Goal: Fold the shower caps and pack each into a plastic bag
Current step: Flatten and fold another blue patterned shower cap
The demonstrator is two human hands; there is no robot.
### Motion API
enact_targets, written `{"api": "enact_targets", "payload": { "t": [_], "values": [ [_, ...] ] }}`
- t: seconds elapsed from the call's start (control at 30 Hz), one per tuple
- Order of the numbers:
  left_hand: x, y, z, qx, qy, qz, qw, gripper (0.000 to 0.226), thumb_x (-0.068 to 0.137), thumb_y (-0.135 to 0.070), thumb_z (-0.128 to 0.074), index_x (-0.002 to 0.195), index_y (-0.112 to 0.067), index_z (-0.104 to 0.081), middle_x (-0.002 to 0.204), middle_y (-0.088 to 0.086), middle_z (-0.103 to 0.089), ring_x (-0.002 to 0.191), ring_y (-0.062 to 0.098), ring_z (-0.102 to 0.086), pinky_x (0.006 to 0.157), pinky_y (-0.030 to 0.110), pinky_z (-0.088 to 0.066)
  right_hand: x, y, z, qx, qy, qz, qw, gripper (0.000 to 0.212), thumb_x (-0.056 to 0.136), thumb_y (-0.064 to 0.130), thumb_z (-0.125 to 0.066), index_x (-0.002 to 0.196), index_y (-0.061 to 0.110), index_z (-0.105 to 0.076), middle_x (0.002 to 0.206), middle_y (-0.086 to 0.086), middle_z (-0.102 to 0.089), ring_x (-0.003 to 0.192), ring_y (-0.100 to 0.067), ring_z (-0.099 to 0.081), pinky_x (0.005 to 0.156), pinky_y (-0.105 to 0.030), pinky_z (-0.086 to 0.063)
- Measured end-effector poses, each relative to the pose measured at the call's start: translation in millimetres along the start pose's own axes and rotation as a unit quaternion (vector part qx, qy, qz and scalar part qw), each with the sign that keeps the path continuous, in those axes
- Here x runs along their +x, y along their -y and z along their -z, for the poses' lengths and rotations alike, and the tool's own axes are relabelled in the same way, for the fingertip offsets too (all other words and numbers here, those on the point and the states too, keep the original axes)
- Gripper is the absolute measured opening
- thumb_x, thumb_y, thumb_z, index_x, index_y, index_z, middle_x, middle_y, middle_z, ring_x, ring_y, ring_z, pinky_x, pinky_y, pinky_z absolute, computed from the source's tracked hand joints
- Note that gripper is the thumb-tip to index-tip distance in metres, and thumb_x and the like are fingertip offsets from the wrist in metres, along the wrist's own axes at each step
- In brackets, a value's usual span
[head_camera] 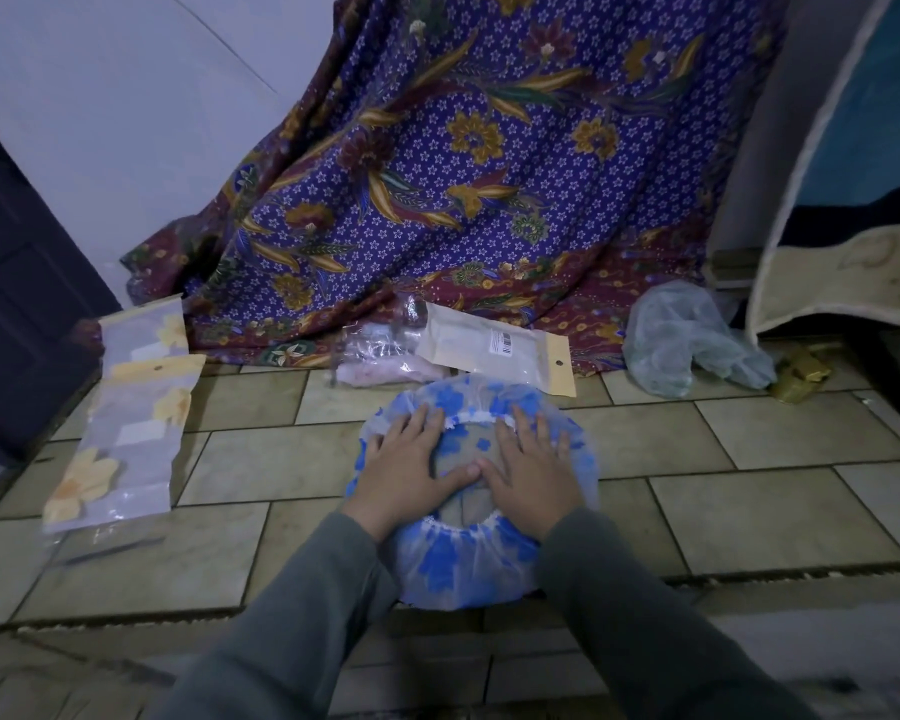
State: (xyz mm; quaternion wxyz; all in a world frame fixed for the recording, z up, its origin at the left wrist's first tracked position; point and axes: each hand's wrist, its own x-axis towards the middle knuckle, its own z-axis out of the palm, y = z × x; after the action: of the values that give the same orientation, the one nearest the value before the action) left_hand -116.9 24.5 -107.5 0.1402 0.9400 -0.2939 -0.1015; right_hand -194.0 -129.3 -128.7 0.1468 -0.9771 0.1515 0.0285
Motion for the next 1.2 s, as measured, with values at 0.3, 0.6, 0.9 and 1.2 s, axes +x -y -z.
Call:
{"api": "enact_targets", "payload": {
  "t": [0.3, 0.6, 0.9, 1.2],
  "values": [
    [-8.4, 23.6, -0.3, -0.036, -0.014, 0.021, 0.999, 0.080, 0.087, -0.071, -0.032, 0.151, -0.030, -0.009, 0.160, -0.004, 0.000, 0.147, 0.014, 0.000, 0.116, 0.045, -0.001, -8.1, -24.9, 23.7, 0.095, -0.033, 0.056, 0.993, 0.053, 0.098, 0.047, -0.036, 0.147, 0.029, -0.029, 0.157, 0.006, -0.019, 0.145, -0.012, -0.010, 0.116, -0.040, -0.001],
    [-49.9, -10.6, -8.8, 0.030, -0.028, 0.024, 0.999, 0.088, 0.080, -0.081, -0.028, 0.151, -0.031, -0.012, 0.160, -0.002, -0.007, 0.146, 0.021, -0.006, 0.115, 0.051, -0.010, -40.0, 0.8, 3.1, -0.003, -0.010, -0.014, 1.000, 0.063, 0.095, 0.059, -0.026, 0.150, 0.032, -0.011, 0.160, 0.003, 0.004, 0.145, -0.027, 0.010, 0.113, -0.055, 0.005],
    [-50.3, 25.1, -19.3, -0.005, -0.127, -0.034, 0.991, 0.085, 0.065, -0.086, -0.039, 0.137, -0.041, -0.040, 0.155, -0.004, -0.020, 0.143, 0.018, -0.012, 0.107, 0.045, -0.015, -50.7, -37.6, 22.7, 0.199, -0.010, 0.143, 0.970, 0.063, 0.067, 0.070, -0.064, 0.123, 0.046, -0.048, 0.152, 0.020, -0.019, 0.139, 0.003, -0.009, 0.116, -0.046, 0.002],
    [-53.4, 34.0, -16.2, -0.182, -0.159, -0.151, 0.959, 0.033, 0.076, -0.059, -0.065, 0.064, -0.030, -0.057, 0.070, -0.011, -0.057, 0.074, 0.006, -0.053, 0.067, 0.024, -0.042, -49.8, -60.4, 34.2, 0.163, 0.036, 0.237, 0.957, 0.056, 0.050, 0.057, -0.085, 0.093, 0.025, -0.069, 0.115, 0.012, -0.055, 0.115, -0.009, -0.049, 0.102, -0.026, -0.037]
  ]
}}
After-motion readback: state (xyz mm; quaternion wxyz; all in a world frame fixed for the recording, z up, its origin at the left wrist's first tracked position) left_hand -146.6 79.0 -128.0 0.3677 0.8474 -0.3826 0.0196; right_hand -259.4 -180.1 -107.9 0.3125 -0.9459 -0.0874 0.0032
